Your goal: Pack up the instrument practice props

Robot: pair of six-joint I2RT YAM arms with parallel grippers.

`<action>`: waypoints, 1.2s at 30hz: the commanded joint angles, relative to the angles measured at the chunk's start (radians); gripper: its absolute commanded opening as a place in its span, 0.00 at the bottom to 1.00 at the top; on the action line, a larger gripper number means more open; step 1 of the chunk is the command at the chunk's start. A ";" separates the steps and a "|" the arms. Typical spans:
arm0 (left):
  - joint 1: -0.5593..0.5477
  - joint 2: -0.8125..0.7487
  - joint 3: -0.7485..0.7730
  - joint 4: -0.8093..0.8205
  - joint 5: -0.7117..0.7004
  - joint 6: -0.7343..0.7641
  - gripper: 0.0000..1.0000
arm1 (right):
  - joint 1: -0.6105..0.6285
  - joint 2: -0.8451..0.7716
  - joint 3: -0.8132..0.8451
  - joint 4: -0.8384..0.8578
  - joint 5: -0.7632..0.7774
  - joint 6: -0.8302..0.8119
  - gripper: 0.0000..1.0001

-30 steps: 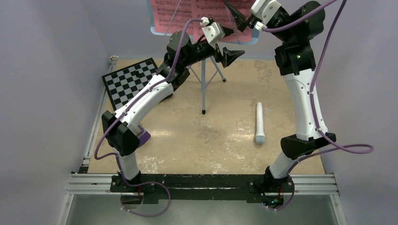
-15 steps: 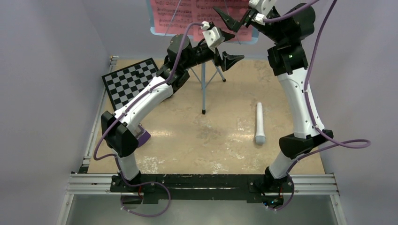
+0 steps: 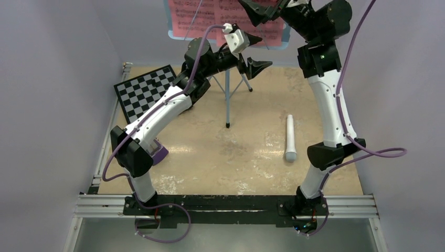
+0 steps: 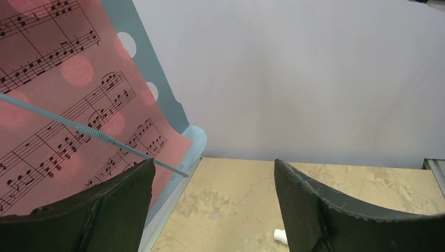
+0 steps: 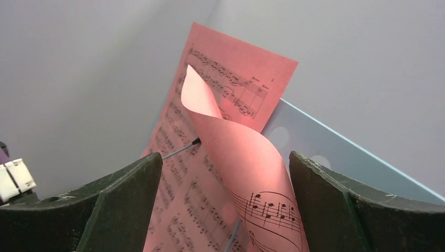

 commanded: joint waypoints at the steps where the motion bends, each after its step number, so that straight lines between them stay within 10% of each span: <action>1: -0.002 -0.066 -0.016 0.026 0.013 0.037 0.87 | -0.002 -0.022 0.011 0.009 -0.091 0.145 0.94; 11: -0.001 -0.070 -0.022 0.022 0.021 0.049 0.86 | -0.002 -0.100 -0.087 -0.026 -0.189 0.147 0.98; 26: 0.003 -0.077 -0.013 -0.012 0.017 0.080 0.86 | 0.004 -0.086 -0.142 0.030 0.184 -0.311 0.98; 33: 0.003 -0.062 0.001 -0.011 0.012 0.088 0.86 | 0.003 -0.161 -0.285 0.052 0.202 -0.304 0.87; 36: 0.003 -0.049 0.017 -0.011 0.012 0.087 0.86 | 0.002 -0.152 -0.265 0.069 0.239 -0.285 0.66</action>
